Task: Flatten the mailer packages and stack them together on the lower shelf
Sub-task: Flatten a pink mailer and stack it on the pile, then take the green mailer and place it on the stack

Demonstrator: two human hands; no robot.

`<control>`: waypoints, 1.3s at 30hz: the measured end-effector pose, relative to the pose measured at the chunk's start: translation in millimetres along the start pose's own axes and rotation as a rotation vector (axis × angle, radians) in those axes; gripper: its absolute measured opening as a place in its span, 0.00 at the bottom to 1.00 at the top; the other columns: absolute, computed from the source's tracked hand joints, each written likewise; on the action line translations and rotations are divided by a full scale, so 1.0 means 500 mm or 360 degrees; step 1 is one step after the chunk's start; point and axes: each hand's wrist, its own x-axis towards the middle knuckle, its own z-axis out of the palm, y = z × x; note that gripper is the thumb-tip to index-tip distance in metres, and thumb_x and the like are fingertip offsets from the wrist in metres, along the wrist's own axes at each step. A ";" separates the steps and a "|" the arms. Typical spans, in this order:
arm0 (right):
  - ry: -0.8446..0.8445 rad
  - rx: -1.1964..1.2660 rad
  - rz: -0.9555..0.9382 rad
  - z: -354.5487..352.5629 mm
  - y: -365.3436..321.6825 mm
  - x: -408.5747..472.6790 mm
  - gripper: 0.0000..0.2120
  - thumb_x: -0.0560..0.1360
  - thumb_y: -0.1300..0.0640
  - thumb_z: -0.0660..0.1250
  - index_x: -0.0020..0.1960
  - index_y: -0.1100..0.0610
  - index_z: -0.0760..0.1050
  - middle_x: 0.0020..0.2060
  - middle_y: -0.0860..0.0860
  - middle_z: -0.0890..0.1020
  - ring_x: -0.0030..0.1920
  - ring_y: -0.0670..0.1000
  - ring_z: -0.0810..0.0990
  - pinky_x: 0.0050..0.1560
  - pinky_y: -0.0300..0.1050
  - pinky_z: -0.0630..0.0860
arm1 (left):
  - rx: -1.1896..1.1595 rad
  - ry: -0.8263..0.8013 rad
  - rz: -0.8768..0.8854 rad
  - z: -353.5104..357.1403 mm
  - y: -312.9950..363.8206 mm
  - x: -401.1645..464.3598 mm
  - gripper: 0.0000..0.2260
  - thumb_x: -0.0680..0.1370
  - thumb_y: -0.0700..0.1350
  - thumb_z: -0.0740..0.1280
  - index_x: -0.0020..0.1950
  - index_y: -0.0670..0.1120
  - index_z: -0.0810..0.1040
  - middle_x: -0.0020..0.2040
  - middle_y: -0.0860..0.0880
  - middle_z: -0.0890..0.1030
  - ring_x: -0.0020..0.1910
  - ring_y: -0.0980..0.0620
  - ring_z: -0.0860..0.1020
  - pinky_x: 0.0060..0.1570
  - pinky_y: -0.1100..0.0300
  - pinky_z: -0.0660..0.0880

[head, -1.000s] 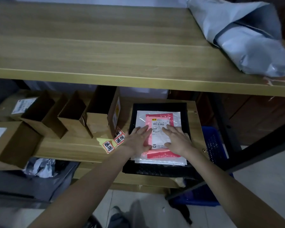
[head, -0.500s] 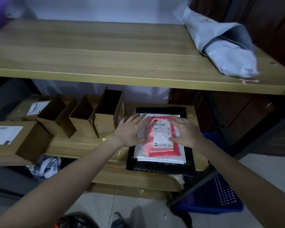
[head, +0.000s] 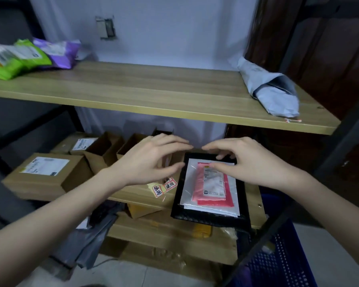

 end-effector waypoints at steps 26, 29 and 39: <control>0.0439 -0.0107 -0.0695 -0.099 -0.289 0.500 0.08 0.75 0.54 0.63 0.50 0.52 0.80 0.43 0.44 0.81 0.47 0.43 0.78 0.54 0.44 0.73 | 0.0343 0.0840 -0.0834 -0.403 -0.450 -0.161 0.20 0.74 0.57 0.62 0.63 0.50 0.72 0.59 0.54 0.74 0.60 0.55 0.72 0.59 0.63 0.67; 0.0433 -0.0187 -0.0691 -0.095 -0.305 0.569 0.08 0.75 0.54 0.63 0.50 0.51 0.80 0.44 0.44 0.81 0.48 0.44 0.78 0.54 0.47 0.74 | 0.0348 0.0865 -0.1078 -0.423 -0.548 -0.173 0.24 0.74 0.54 0.66 0.68 0.51 0.67 0.64 0.52 0.71 0.63 0.53 0.71 0.61 0.53 0.70; 0.0248 -0.0339 -0.0720 -0.051 -0.315 0.676 0.09 0.77 0.52 0.61 0.53 0.48 0.78 0.50 0.41 0.80 0.53 0.44 0.77 0.56 0.47 0.73 | 0.0444 0.0548 -0.1674 -0.408 -0.739 -0.175 0.35 0.71 0.56 0.71 0.74 0.54 0.58 0.70 0.47 0.68 0.69 0.44 0.66 0.63 0.43 0.64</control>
